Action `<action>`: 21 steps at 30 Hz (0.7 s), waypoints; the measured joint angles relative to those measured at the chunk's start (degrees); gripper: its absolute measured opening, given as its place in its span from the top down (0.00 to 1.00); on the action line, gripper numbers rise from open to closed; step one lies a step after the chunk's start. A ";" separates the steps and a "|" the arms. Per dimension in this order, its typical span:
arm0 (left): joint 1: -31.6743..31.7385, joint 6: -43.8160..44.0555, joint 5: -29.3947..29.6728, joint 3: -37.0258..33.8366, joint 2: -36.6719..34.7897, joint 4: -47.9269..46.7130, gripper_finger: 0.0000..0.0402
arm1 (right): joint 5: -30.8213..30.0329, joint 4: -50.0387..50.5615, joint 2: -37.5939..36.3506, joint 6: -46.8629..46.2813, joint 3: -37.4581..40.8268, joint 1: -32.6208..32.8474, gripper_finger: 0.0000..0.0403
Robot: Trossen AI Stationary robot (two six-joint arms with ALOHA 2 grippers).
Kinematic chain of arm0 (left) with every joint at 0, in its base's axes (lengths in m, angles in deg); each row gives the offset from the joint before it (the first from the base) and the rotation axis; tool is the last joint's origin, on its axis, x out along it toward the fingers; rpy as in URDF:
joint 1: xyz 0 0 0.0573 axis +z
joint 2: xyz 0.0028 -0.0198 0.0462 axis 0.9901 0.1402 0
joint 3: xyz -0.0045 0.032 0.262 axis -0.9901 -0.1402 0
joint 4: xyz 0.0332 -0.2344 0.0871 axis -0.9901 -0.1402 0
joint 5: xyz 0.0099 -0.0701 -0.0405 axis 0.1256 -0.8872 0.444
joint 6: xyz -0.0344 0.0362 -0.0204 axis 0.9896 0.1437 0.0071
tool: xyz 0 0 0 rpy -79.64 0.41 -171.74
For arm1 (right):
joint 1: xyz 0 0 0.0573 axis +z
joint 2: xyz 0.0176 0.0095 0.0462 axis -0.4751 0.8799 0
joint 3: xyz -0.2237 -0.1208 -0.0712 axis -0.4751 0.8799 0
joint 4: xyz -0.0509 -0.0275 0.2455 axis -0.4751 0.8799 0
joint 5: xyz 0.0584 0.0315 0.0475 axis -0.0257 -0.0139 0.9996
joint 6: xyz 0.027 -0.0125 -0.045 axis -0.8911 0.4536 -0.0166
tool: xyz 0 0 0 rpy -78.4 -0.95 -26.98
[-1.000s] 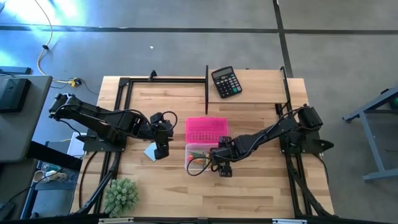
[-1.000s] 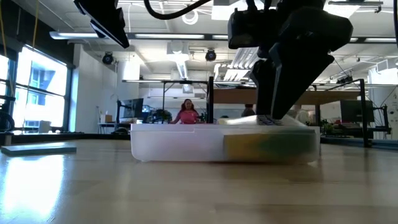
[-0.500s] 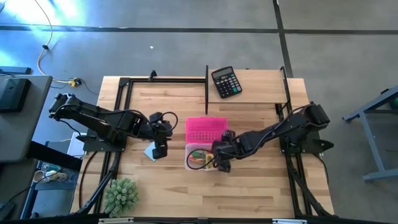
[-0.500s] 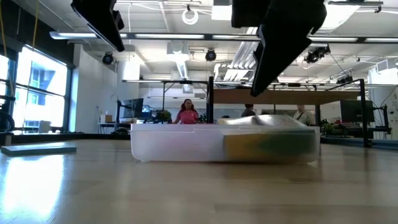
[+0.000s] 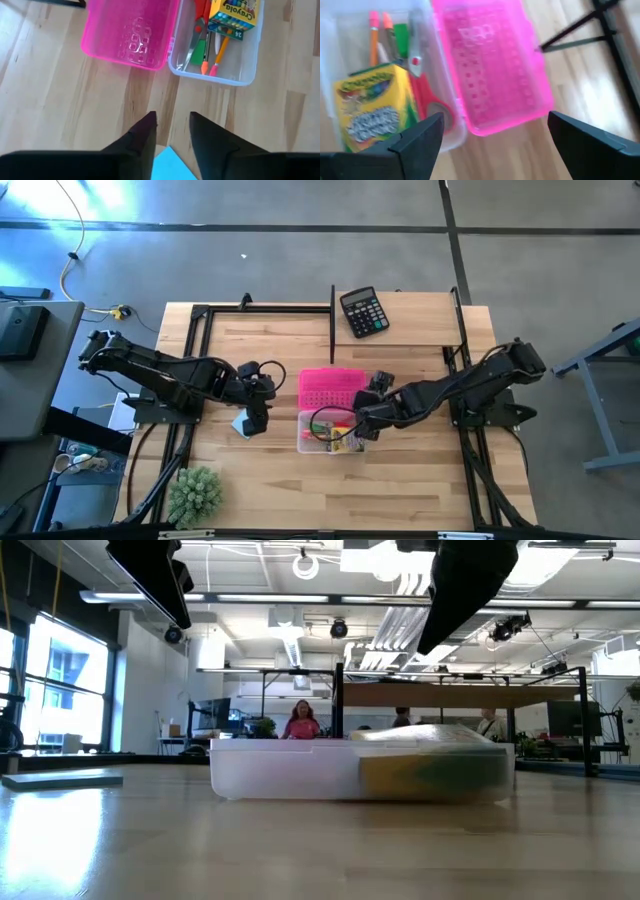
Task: Pack school essentials
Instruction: Put the light blue sticky notes into the pink supply box
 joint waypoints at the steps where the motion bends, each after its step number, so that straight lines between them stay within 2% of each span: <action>1: 0.00 0.20 -0.01 0.00 0.01 -0.05 0.70 | -0.82 1.05 -0.54 -0.27 0.00 0.01 0.14; 12: 0.00 1.92 3.69 0.00 0.01 -1.70 0.37 | -4.71 4.98 -7.00 1.49 0.00 -0.10 0.14; 16: 0.00 1.64 3.62 0.00 0.01 -3.75 0.32 | -7.36 4.95 -9.71 2.86 0.00 -0.10 0.14; 21: -0.02 0.81 3.01 0.00 0.00 -6.77 0.32 | -12.53 4.93 -12.50 3.59 0.00 -0.10 0.14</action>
